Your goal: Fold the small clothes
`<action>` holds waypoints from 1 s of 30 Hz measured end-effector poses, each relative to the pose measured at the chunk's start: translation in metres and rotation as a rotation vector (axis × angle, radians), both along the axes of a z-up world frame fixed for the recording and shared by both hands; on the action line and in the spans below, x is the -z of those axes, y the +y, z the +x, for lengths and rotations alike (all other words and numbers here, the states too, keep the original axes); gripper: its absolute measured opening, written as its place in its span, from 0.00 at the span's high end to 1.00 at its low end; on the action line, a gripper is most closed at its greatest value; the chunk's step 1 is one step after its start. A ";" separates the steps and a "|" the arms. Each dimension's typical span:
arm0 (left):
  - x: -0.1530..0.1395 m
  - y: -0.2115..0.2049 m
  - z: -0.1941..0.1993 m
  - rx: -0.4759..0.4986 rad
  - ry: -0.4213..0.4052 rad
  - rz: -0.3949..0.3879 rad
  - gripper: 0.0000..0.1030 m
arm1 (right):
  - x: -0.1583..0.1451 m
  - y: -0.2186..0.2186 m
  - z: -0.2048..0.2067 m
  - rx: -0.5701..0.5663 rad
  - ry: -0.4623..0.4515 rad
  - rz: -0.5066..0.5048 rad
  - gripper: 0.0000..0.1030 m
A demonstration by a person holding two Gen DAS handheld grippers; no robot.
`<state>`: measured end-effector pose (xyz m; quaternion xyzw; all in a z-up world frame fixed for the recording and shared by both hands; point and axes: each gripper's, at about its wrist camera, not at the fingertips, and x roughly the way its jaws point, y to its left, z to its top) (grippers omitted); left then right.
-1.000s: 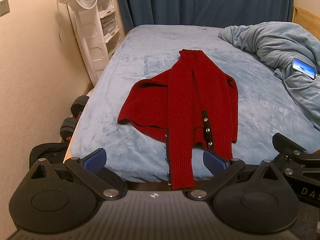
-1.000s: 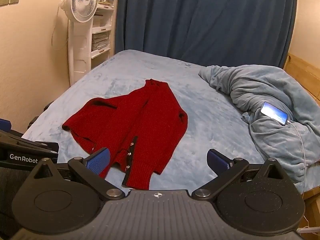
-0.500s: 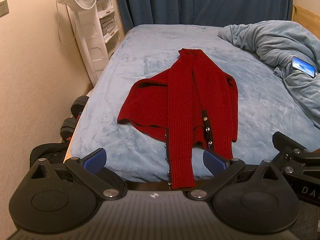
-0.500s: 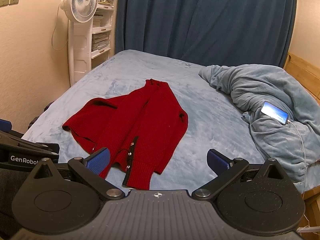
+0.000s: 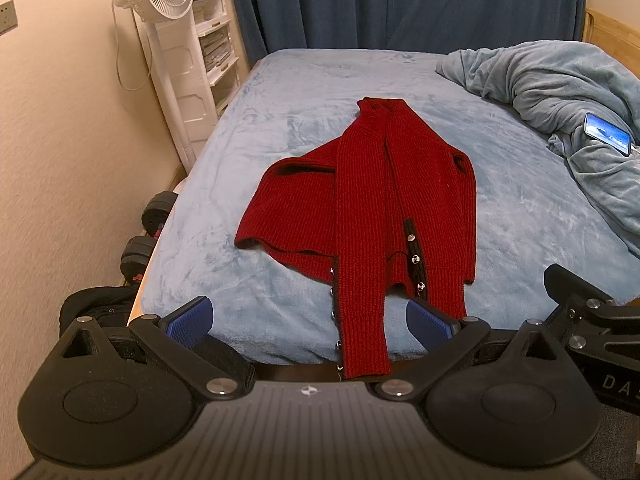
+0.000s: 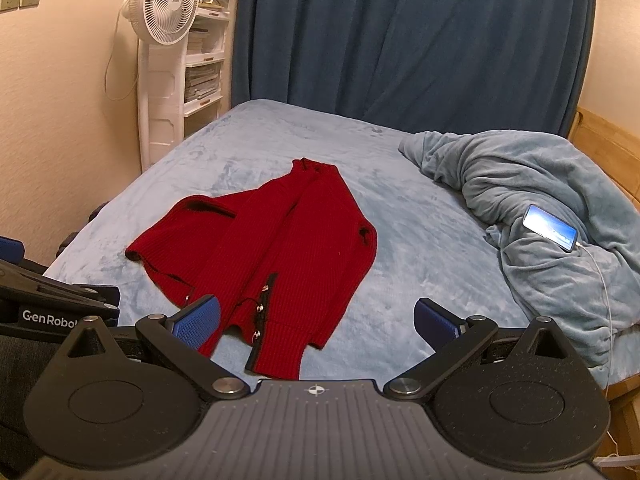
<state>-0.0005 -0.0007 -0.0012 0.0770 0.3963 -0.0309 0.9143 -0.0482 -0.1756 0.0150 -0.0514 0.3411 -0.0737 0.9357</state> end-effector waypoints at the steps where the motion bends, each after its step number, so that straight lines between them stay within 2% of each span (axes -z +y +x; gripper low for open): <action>1: 0.001 0.001 0.000 0.000 0.000 -0.001 0.00 | 0.000 0.000 0.000 -0.001 0.000 0.000 0.01; 30: 0.001 0.000 0.000 0.001 -0.001 0.002 0.00 | -0.001 -0.001 0.001 -0.011 0.000 -0.006 0.01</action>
